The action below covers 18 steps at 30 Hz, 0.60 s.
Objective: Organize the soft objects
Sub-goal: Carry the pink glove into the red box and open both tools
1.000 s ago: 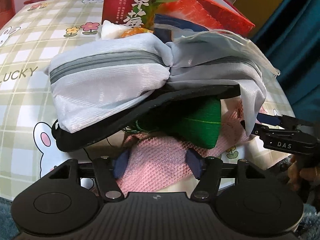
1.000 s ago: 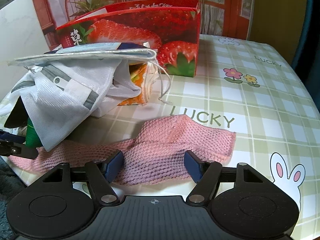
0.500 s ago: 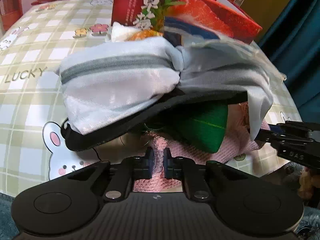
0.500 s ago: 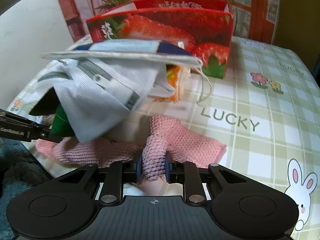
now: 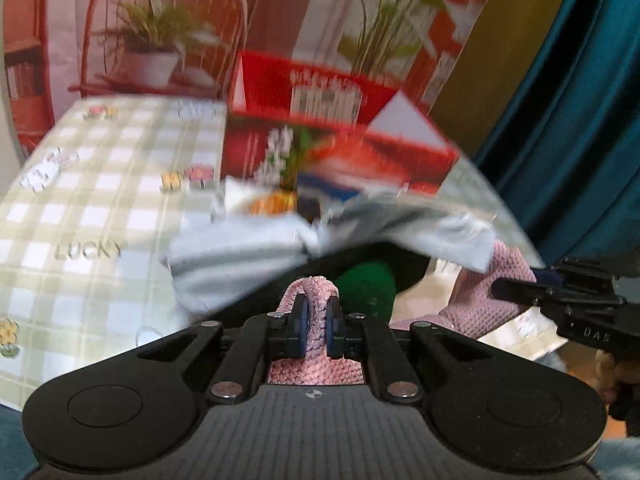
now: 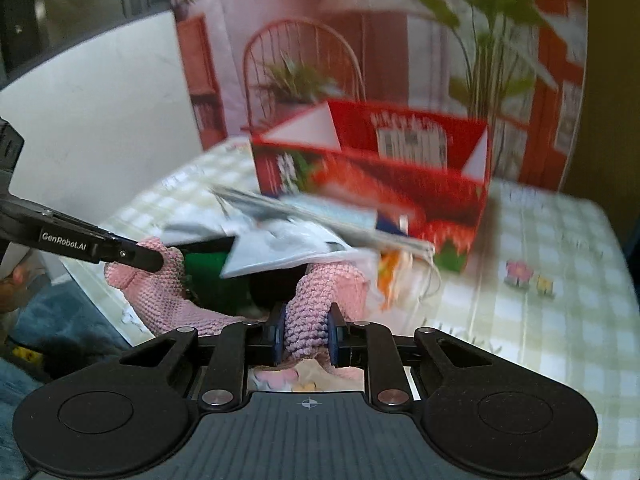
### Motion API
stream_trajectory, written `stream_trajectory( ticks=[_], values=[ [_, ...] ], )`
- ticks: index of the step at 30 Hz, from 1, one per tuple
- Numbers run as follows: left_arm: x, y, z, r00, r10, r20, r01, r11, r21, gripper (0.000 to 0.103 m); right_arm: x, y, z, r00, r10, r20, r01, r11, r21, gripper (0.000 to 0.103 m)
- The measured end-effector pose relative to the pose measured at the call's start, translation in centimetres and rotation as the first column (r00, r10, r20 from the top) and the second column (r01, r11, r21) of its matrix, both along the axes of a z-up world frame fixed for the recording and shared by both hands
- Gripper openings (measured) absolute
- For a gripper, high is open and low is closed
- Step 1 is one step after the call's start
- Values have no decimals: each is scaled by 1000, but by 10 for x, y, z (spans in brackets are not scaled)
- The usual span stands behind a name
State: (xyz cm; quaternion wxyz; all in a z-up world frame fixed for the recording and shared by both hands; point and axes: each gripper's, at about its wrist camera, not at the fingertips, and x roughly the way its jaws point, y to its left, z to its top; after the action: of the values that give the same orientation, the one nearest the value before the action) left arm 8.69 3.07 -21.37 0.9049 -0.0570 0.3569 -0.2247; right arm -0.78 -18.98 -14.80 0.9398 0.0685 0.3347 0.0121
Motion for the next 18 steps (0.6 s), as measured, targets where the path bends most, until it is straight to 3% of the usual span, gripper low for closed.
stream_trajectory(
  ticks=[8,18],
  values=[
    [-4,9,60,982,38,186,-25,997,-68,10,-4,-6,51,989,-12,147,18,999,-35,19],
    [38,-15,98,944,93,317,-93,996,-14,10,39,-24,80,969,-22,244,48,994,-100,19]
  ],
)
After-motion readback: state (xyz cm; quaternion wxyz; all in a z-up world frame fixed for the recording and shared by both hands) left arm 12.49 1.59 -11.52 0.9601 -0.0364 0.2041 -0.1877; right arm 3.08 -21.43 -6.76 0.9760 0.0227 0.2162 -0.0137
